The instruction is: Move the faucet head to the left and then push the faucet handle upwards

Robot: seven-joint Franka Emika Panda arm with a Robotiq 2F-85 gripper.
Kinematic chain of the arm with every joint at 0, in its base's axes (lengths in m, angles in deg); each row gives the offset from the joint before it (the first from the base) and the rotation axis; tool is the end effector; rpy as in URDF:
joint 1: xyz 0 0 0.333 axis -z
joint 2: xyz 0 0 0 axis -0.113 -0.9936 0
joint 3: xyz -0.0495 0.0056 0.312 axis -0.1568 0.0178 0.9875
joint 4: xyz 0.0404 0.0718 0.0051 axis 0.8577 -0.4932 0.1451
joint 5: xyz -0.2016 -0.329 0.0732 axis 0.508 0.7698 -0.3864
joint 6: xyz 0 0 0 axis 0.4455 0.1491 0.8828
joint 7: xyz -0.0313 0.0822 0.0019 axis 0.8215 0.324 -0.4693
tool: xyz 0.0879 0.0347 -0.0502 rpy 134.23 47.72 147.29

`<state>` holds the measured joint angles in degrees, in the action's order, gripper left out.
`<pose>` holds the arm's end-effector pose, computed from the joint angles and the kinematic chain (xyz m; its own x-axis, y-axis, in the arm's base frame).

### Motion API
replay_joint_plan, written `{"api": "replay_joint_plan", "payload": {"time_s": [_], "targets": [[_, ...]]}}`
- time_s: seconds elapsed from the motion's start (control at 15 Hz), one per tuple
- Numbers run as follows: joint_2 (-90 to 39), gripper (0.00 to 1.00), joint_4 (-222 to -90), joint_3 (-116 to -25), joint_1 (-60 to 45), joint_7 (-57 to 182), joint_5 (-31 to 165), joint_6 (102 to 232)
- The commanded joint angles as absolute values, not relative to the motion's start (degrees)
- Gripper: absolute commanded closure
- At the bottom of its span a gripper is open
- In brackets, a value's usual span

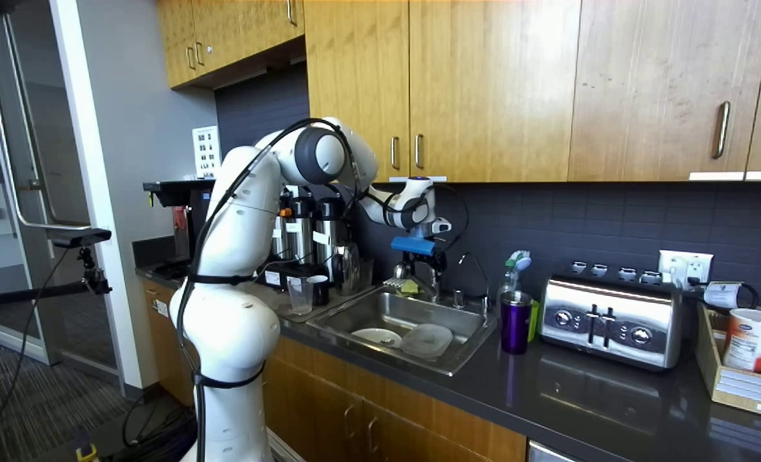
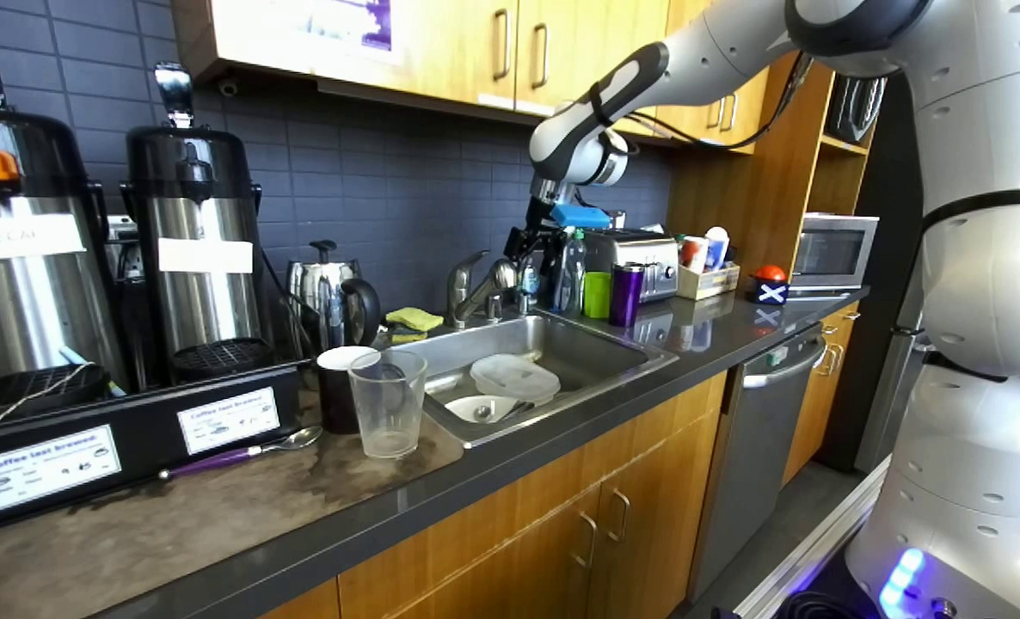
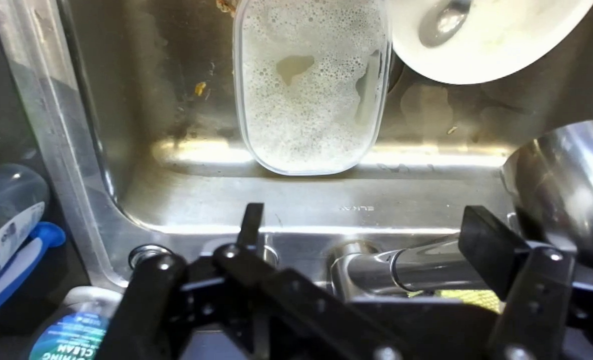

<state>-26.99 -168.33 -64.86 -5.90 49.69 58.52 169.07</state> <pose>0.6546 0.0152 0.3875 0.9623 0.0983 0.2537 0.1158 -0.9917 -0.0550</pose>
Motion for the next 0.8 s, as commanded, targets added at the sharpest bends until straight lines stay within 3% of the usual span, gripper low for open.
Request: {"api": "replay_joint_plan", "payload": {"time_s": [0.0, 0.73], "targets": [[-27.62, 0.0, -167.52, -63.8, -6.11, 49.72, 57.88, 169.58], [-28.08, 0.0, -167.57, -60.96, -7.37, 49.73, 56.29, 170.32]]}}
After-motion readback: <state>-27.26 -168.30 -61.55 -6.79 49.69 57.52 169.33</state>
